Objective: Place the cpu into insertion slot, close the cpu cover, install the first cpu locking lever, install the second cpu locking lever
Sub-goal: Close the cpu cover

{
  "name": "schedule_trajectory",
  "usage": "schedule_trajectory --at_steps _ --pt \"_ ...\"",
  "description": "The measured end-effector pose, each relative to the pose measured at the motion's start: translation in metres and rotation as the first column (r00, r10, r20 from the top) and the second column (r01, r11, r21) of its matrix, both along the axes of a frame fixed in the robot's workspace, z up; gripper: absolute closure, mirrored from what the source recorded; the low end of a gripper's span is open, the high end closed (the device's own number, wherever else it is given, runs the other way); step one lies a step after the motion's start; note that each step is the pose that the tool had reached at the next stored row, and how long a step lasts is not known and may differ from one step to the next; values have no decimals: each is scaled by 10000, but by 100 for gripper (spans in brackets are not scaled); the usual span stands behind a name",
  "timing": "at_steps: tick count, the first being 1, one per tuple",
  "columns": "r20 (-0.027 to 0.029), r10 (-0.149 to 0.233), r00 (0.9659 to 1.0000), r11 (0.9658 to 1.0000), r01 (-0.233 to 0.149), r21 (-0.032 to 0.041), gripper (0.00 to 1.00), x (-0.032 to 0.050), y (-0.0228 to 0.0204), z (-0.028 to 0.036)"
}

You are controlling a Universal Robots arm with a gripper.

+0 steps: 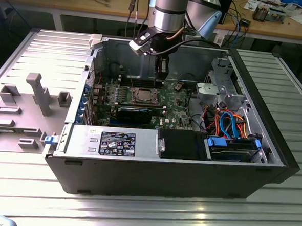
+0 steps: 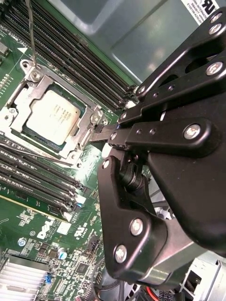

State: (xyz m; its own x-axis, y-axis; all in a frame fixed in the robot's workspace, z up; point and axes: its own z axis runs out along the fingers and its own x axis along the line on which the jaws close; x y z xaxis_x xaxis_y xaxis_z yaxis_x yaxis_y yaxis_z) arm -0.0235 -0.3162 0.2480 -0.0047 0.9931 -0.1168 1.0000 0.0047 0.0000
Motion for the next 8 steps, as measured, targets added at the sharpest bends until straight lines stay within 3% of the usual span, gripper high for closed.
schedule_trajectory --at_steps 8 --pt "0 0 10000 10000 0 -2 89 -19 1 0"
